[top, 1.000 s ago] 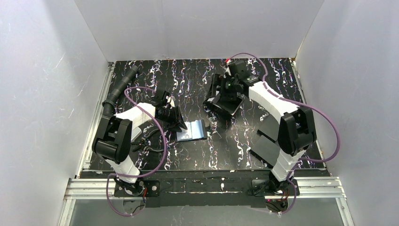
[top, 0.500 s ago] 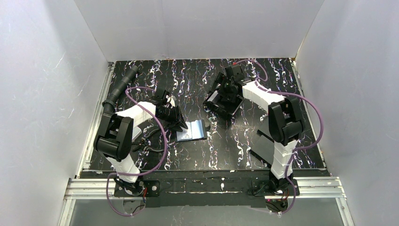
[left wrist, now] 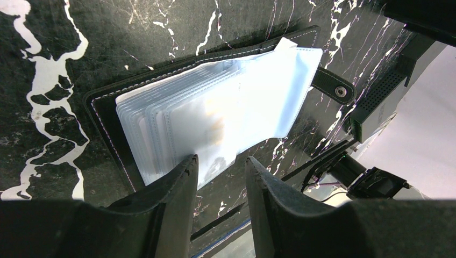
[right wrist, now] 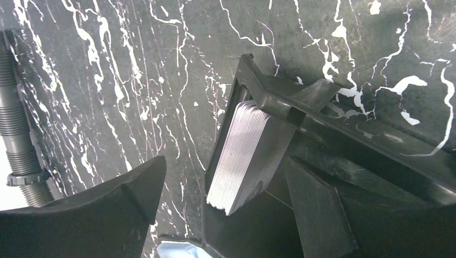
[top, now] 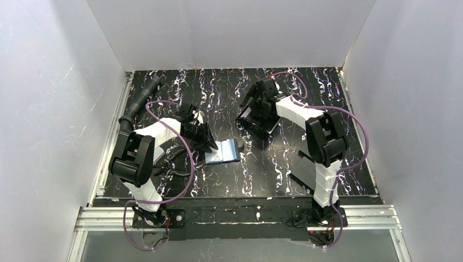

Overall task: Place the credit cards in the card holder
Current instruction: Pick up the credit card from the storage box.

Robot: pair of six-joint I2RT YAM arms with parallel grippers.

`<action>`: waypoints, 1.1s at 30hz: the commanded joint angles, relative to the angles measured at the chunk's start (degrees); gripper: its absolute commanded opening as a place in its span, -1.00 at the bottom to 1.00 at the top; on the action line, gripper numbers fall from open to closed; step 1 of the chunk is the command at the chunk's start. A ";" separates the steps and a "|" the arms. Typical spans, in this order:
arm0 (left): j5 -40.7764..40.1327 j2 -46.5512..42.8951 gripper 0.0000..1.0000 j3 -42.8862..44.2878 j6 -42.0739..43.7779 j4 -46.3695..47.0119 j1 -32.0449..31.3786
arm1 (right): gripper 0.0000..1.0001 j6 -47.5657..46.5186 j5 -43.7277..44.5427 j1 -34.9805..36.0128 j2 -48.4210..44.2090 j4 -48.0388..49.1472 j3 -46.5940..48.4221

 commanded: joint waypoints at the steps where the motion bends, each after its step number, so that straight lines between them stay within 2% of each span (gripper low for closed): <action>1: -2.16 0.92 -0.25 -0.01 1.50 -0.30 0.24 | 0.78 1.51 2.93 0.82 0.98 1.20 0.41; 15: -1.82 0.97 -0.26 -0.31 1.42 0.33 0.20 | 0.62 4.13 1.41 0.97 2.55 5.00 -0.48; 23: -1.68 0.78 -0.27 -0.60 1.33 0.69 0.23 | 0.25 4.68 1.69 0.97 1.72 5.91 -0.84; 28: -1.66 0.77 -0.27 -0.59 1.33 0.78 0.18 | 0.21 4.60 2.40 0.95 1.21 5.59 -0.75; 33: -1.57 0.83 -0.27 -0.76 1.24 0.95 0.20 | 0.07 4.68 2.40 0.88 1.39 5.76 -1.04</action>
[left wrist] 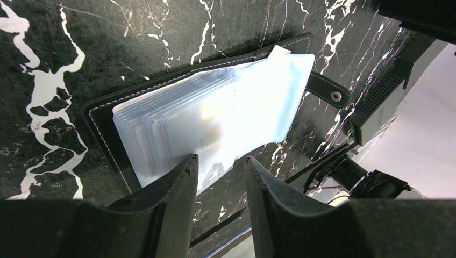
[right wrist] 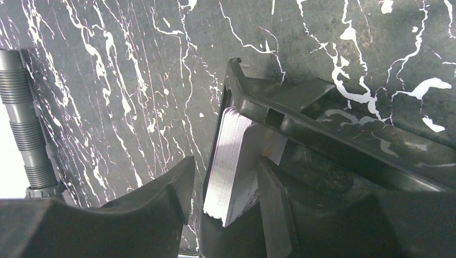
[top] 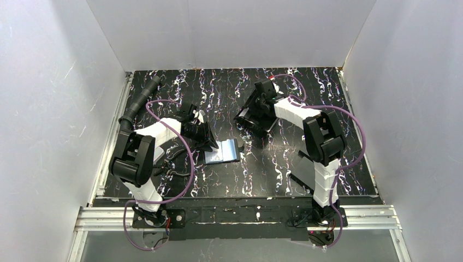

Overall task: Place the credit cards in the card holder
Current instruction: Pick up the credit card from the storage box.

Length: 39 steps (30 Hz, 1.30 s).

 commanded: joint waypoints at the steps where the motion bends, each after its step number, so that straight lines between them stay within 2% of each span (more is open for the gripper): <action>1: -1.62 0.79 -0.27 -0.72 1.24 -0.58 0.22 | 0.04 0.35 1.00 0.03 -0.51 2.16 -0.29; 17: -1.57 0.64 -0.27 -1.11 1.24 -0.23 0.21 | -0.37 0.46 1.44 0.03 -0.99 1.99 0.40; 39: -1.48 0.82 -0.28 -1.29 1.24 0.02 0.21 | -0.55 0.24 1.11 -0.68 -3.08 -0.32 2.03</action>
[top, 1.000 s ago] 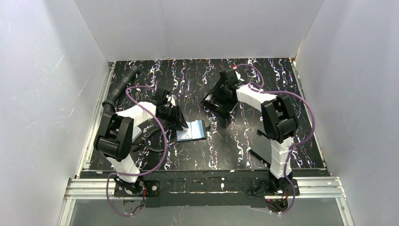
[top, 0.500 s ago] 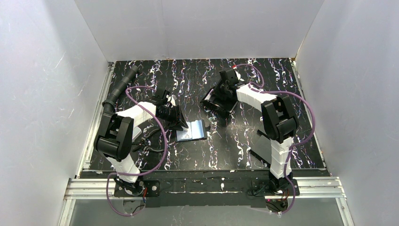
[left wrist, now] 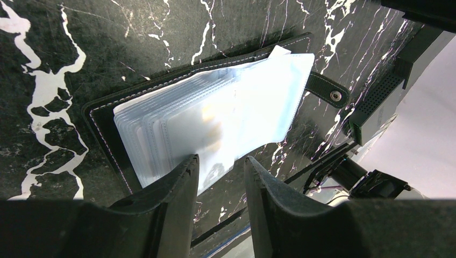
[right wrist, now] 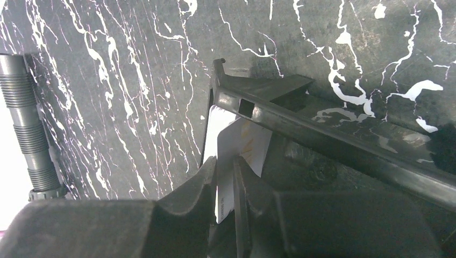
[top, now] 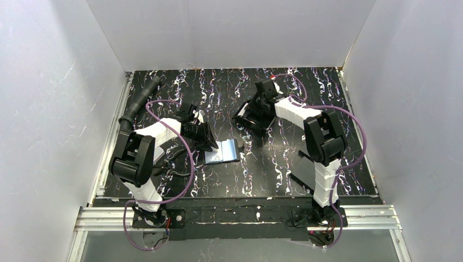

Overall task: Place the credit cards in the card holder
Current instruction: Pick up the credit card from the storage box.

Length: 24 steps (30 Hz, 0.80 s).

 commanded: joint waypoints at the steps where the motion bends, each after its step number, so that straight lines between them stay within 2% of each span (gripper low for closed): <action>1: -1.48 0.82 -0.28 -1.18 1.20 -0.16 0.23 | -0.56 -0.01 0.67 -0.19 -2.94 -0.20 2.13; 24: -1.07 0.51 -0.29 -1.53 1.09 0.40 0.24 | -0.55 -1.65 -1.23 -0.11 -2.41 -2.60 6.49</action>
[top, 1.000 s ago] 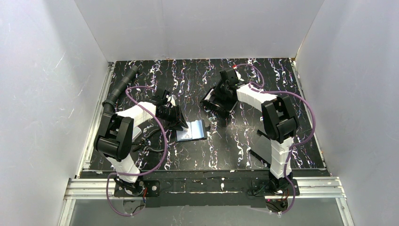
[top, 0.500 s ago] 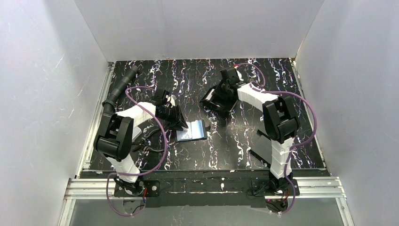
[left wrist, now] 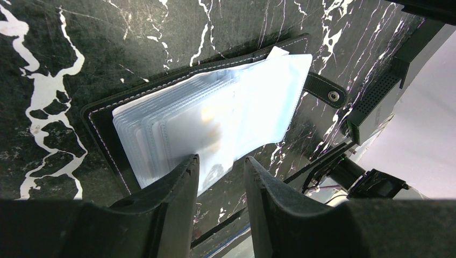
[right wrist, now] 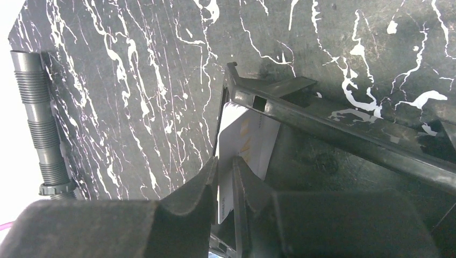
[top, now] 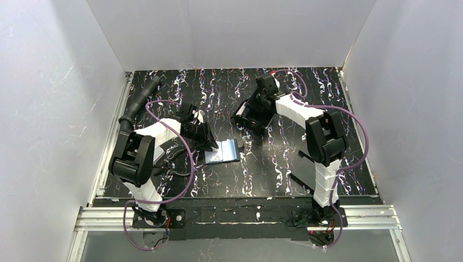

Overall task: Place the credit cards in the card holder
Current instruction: Pick up the credit card from the storage box.

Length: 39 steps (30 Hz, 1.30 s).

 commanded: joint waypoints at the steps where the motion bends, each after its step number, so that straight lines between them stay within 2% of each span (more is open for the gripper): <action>1: -1.37 0.53 -0.29 -1.16 1.11 -0.24 0.15 | -0.56 -0.66 -0.68 -0.09 -1.82 -0.57 3.85; 18: -1.11 0.39 -0.29 -1.34 1.02 -0.07 0.15 | -0.80 -1.47 -2.17 -0.09 -1.27 -5.50 8.37; 31: -1.06 0.23 -0.29 -1.27 1.11 -0.06 0.19 | -0.92 -2.44 -5.38 -0.11 -2.36 -2.48 8.09; 34: -1.06 0.23 -0.29 -1.19 1.18 -0.20 0.12 | -0.97 -7.88 -7.05 -0.13 -4.38 -0.31 7.98; 36: -1.19 0.30 -0.29 -1.15 1.27 -0.36 0.18 | -0.97 -15.18 -11.22 -0.08 -6.02 1.03 8.11; 39: -1.85 0.02 -0.29 -1.25 1.61 -0.92 0.15 | -0.97 -28.64 -24.75 0.23 -7.34 -1.00 9.51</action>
